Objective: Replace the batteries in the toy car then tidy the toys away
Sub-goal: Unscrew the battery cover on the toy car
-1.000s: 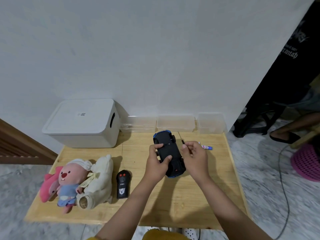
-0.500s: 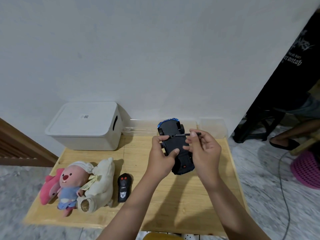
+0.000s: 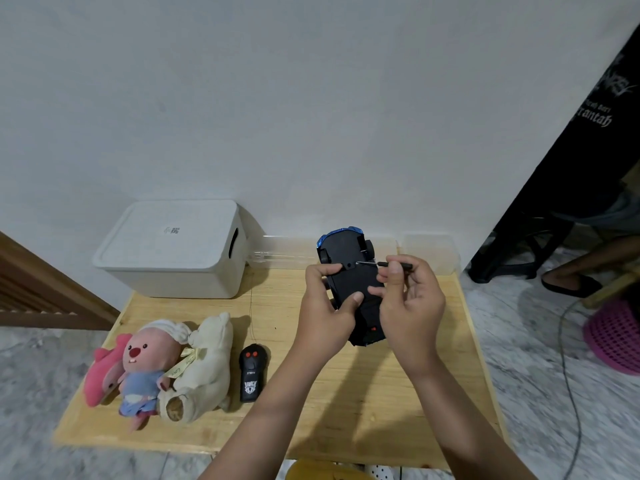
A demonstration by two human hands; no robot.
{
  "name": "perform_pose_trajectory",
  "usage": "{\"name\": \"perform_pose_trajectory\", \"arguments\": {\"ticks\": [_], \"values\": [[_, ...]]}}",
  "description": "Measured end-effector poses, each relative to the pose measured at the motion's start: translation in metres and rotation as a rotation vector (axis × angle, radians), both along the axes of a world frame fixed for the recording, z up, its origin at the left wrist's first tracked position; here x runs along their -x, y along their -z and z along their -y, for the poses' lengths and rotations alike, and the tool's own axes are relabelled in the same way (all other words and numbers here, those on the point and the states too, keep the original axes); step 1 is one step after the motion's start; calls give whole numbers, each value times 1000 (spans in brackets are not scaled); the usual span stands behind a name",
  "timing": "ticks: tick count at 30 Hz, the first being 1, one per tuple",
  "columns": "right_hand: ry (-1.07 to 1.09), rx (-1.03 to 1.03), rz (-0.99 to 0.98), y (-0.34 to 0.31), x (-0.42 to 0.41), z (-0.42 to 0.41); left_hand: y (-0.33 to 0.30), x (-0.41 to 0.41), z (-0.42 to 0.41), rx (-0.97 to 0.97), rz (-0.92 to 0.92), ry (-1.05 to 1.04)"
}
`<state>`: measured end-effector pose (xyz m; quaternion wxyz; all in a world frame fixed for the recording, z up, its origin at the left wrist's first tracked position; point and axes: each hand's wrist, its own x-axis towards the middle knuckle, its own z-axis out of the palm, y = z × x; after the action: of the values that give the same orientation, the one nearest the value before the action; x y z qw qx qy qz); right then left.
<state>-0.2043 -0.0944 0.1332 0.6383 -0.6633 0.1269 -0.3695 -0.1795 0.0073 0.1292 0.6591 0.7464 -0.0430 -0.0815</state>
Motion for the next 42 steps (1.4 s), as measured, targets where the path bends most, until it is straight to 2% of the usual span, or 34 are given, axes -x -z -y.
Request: {"name": "perform_pose_trajectory", "arguments": {"ticks": [13, 33, 36, 42], "values": [[17, 145, -1, 5, -6, -2, 2, -5, -2, -3, -22, -8], [13, 156, 15, 6, -17, -1, 3, -12, 0, -5, -8, -42], [26, 235, 19, 6, -19, 1, 3, -13, 0, -4, -3, -40], [0, 566, -10, -1, -28, 13, -1, -15, -2, -17, 4, -19]]}}
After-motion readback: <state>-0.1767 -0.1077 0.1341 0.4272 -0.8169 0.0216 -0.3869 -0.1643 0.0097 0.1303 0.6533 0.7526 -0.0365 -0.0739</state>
